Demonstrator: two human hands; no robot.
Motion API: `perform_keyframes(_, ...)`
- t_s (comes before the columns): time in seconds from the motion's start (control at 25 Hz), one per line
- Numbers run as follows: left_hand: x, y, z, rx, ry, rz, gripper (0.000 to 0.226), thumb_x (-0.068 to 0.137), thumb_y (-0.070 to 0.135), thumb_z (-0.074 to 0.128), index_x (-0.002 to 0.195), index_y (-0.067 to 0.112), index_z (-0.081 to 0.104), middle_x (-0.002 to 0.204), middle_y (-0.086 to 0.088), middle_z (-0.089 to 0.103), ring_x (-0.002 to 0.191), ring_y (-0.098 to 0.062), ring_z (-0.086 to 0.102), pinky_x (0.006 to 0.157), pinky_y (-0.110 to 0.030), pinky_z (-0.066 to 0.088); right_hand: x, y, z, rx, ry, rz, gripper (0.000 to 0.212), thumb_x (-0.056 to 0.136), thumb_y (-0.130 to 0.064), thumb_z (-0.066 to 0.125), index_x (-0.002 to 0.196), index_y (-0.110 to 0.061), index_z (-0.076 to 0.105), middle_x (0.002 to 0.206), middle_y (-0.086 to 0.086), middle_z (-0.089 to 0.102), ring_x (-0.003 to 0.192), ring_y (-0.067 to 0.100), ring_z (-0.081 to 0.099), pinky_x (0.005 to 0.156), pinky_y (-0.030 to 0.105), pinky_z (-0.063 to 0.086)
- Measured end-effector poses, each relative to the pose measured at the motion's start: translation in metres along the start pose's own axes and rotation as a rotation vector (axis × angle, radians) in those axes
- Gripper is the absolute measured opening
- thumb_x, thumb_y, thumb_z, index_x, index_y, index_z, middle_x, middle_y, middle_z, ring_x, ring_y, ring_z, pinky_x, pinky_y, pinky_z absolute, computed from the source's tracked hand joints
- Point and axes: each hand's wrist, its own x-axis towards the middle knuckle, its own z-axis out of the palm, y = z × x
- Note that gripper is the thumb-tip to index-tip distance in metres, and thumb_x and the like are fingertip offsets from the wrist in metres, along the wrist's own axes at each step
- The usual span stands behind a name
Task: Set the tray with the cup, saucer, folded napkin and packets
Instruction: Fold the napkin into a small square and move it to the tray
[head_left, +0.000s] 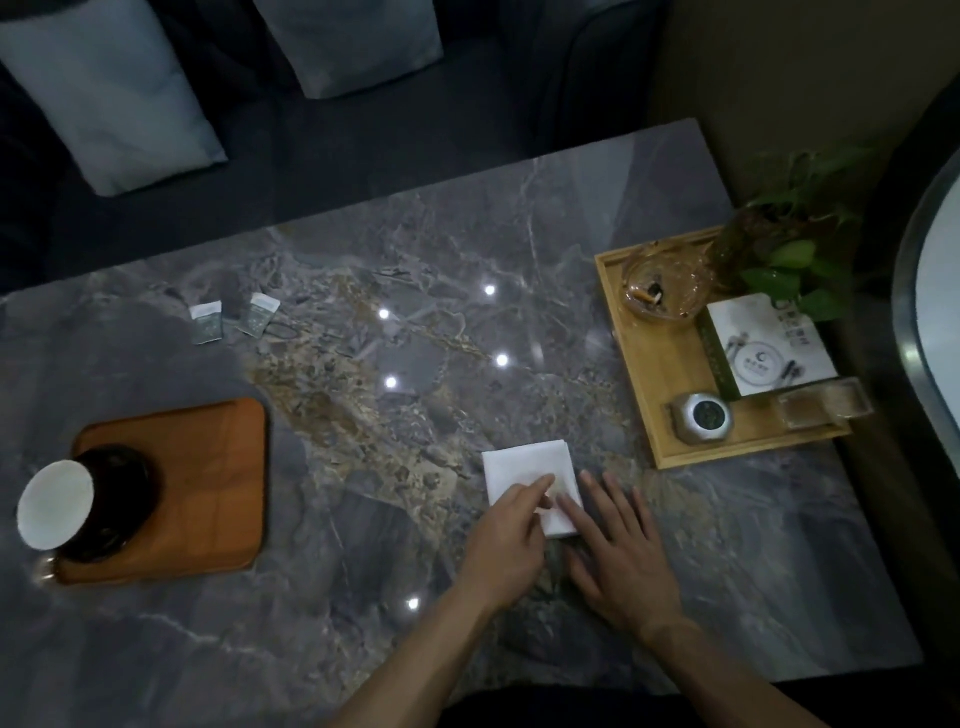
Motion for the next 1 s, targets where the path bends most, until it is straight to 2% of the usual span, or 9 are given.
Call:
perform_keyframes(0.12, -0.008, -0.017, -0.004, 0.286, 0.272, 0.086, 0.035, 0.093, 0.022, 0.050, 0.125, 0.017, 0.062, 0.118, -0.002, 0.064, 0.104, -0.022, 0.061, 0.085, -0.038, 0.053, -0.001, -0.003, -0.008, 0.041, 0.015, 0.021, 0.065, 0.088, -0.043, 0.048, 0.149, -0.027, 0.033, 0.160, 0.006, 0.023, 0.146, 0.029, 0.025, 0.116, 0.053, 0.018)
perform_keyframes(0.2, -0.007, -0.021, -0.003, 0.413, 0.346, 0.104, 0.041, 0.092, 0.029, 0.045, 0.127, 0.015, 0.061, 0.125, -0.005, 0.063, 0.114, -0.025, 0.060, 0.092, -0.040, 0.052, 0.004, -0.010, -0.018, 0.094, 0.104, 0.057, 0.058, 0.091, -0.039, 0.046, 0.146, -0.023, 0.038, 0.158, 0.008, 0.028, 0.144, 0.027, 0.028, 0.115, 0.052, 0.022)
perform_keyframes(0.32, 0.002, -0.026, 0.007, 0.523, 0.242, 0.069, 0.055, 0.095, 0.033, 0.037, 0.145, 0.010, 0.042, 0.152, -0.009, 0.041, 0.142, -0.027, 0.036, 0.112, -0.049, 0.035, 0.035, -0.039, -0.026, 0.056, 0.193, 0.008, 0.052, 0.094, -0.027, 0.043, 0.144, -0.013, 0.042, 0.155, 0.011, 0.035, 0.145, 0.028, 0.027, 0.116, 0.053, 0.022)
perform_keyframes(0.44, 0.007, -0.035, 0.019, 0.612, 0.156, 0.024, 0.063, 0.094, 0.034, 0.031, 0.151, 0.008, 0.027, 0.159, -0.010, 0.025, 0.148, -0.027, 0.021, 0.115, -0.054, 0.027, 0.062, -0.055, -0.022, -0.098, 0.027, -0.063, 0.054, 0.095, -0.025, 0.037, 0.148, -0.012, 0.037, 0.155, 0.008, 0.035, 0.147, 0.029, 0.024, 0.116, 0.052, 0.015)
perform_keyframes(0.56, 0.011, -0.045, 0.023, 0.606, 0.134, -0.011, 0.064, 0.096, 0.038, 0.030, 0.152, 0.008, 0.023, 0.161, -0.009, 0.019, 0.149, -0.025, 0.016, 0.116, -0.055, 0.024, 0.067, -0.033, -0.012, -0.190, -0.074, -0.093, 0.056, 0.099, -0.034, 0.028, 0.150, -0.011, 0.029, 0.159, 0.006, 0.026, 0.148, 0.025, 0.019, 0.115, 0.052, 0.013)
perform_keyframes(0.68, 0.014, -0.050, 0.026, 0.560, 0.143, -0.003, 0.067, 0.097, 0.045, 0.032, 0.152, 0.008, 0.021, 0.161, -0.008, 0.017, 0.149, -0.023, 0.014, 0.116, -0.049, 0.016, 0.063, -0.010, -0.005, -0.211, -0.079, -0.105, 0.059, 0.101, -0.037, 0.027, 0.153, -0.010, 0.022, 0.161, 0.007, 0.017, 0.150, 0.025, 0.013, 0.117, 0.053, 0.014)
perform_keyframes(0.84, 0.015, -0.051, 0.030, 0.534, 0.138, -0.023, 0.070, 0.093, 0.046, 0.037, 0.150, 0.008, 0.024, 0.160, -0.008, 0.020, 0.147, -0.021, 0.019, 0.113, -0.048, 0.020, 0.065, -0.005, 0.004, -0.219, -0.087, -0.082, 0.061, 0.099, -0.038, 0.026, 0.153, -0.010, 0.019, 0.162, 0.008, 0.016, 0.150, 0.028, 0.012, 0.118, 0.054, 0.014)
perform_keyframes(1.0, 0.020, -0.051, 0.029, 0.529, 0.132, -0.018, 0.071, 0.094, 0.047, 0.035, 0.154, 0.013, 0.017, 0.162, -0.006, 0.017, 0.149, -0.019, 0.010, 0.116, -0.049, 0.014, 0.068, -0.004, 0.007, -0.217, -0.092, -0.087, 0.064, 0.097, -0.040, 0.028, 0.155, -0.014, 0.015, 0.163, 0.005, 0.012, 0.150, 0.027, 0.009, 0.119, 0.053, 0.011)
